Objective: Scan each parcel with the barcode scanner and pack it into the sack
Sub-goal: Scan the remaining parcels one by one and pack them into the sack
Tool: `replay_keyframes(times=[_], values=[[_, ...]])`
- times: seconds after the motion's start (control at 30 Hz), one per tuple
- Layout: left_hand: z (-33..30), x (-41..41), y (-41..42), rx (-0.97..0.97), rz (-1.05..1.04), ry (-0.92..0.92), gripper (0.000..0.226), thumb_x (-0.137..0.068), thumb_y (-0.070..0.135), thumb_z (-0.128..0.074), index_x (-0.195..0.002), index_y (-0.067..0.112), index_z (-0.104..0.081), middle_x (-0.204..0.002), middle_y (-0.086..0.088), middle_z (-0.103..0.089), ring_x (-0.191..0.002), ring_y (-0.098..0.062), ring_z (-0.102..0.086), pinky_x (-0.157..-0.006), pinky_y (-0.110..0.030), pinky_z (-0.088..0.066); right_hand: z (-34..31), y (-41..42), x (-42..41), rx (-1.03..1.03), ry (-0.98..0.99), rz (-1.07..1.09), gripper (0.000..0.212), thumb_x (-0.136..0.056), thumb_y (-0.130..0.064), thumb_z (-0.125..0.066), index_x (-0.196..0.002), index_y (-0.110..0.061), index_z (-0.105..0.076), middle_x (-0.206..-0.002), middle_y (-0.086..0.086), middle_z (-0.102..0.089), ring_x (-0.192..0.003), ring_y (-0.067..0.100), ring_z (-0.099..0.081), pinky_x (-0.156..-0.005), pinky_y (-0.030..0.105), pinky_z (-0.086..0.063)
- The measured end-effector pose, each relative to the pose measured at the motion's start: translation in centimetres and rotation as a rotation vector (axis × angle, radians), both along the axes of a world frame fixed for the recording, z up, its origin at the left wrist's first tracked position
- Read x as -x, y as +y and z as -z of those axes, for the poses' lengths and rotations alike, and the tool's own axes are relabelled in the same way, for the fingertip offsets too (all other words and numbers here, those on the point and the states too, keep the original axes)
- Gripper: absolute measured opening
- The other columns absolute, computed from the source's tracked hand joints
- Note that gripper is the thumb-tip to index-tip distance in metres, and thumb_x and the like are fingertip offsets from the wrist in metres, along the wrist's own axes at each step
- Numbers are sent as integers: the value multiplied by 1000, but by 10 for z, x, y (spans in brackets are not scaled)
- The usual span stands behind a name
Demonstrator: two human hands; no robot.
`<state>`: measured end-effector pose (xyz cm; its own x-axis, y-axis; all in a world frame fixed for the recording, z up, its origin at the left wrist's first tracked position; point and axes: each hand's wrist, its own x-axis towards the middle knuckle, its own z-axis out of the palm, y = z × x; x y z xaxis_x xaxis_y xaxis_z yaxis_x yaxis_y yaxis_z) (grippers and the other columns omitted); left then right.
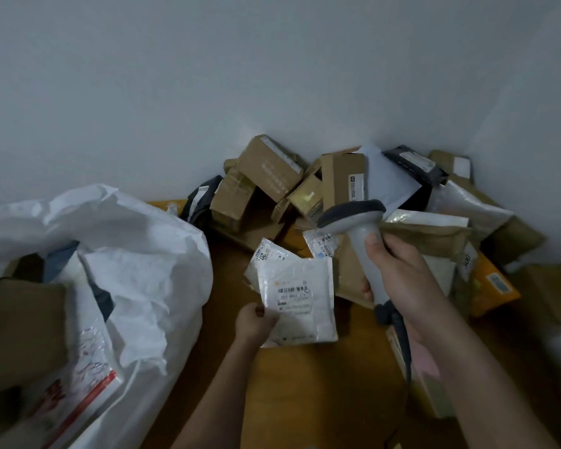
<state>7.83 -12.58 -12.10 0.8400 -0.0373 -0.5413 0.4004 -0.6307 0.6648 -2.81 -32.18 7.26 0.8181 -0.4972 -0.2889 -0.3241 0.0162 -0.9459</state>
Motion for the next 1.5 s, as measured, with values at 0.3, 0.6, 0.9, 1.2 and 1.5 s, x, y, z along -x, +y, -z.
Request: replay_keyframes(times=[0.3,0.6,0.9,1.2,1.5], values=[[-63,22,8,430,-352,-100,21,-88,4,-69,-105,-4,-61,-101,-15,-70,-90,-29,-71,-67,-33,-59,-32,19,42,80,-66,-187,26,-101,-42,-43,-96,-26,-62,-58,-4,-62,-54,9,-60,-53,25,-50],[-78,35,19,538,-434,-151,26,-84,6,-75,-106,2,-62,-101,-12,-72,-86,-26,-73,-75,-45,-61,-65,28,77,241,-126,-265,26,-101,-38,-42,-93,-23,-63,-55,-5,-62,-51,5,-58,-47,13,-44],[-80,43,29,573,-422,-181,30,-83,6,-75,-108,0,-60,-102,-13,-73,-84,-25,-74,-71,-44,-62,-84,35,97,268,-154,-283,28,-98,-42,-42,-93,-24,-62,-57,-6,-63,-52,6,-59,-46,13,-44],[-80,44,38,596,-436,-227,24,-81,6,-77,-99,7,-62,-97,-12,-73,-78,-23,-75,-59,-34,-60,-87,44,98,251,-176,-306,28,-99,-41,-42,-94,-23,-63,-54,-5,-61,-49,7,-57,-48,17,-45],[-91,46,43,647,-445,-255,28,-81,5,-77,-104,3,-61,-99,-14,-73,-79,-23,-74,-57,-30,-58,-76,62,75,254,-167,-297,26,-101,-39,-43,-91,-23,-62,-53,-5,-59,-51,6,-56,-59,34,-47]])
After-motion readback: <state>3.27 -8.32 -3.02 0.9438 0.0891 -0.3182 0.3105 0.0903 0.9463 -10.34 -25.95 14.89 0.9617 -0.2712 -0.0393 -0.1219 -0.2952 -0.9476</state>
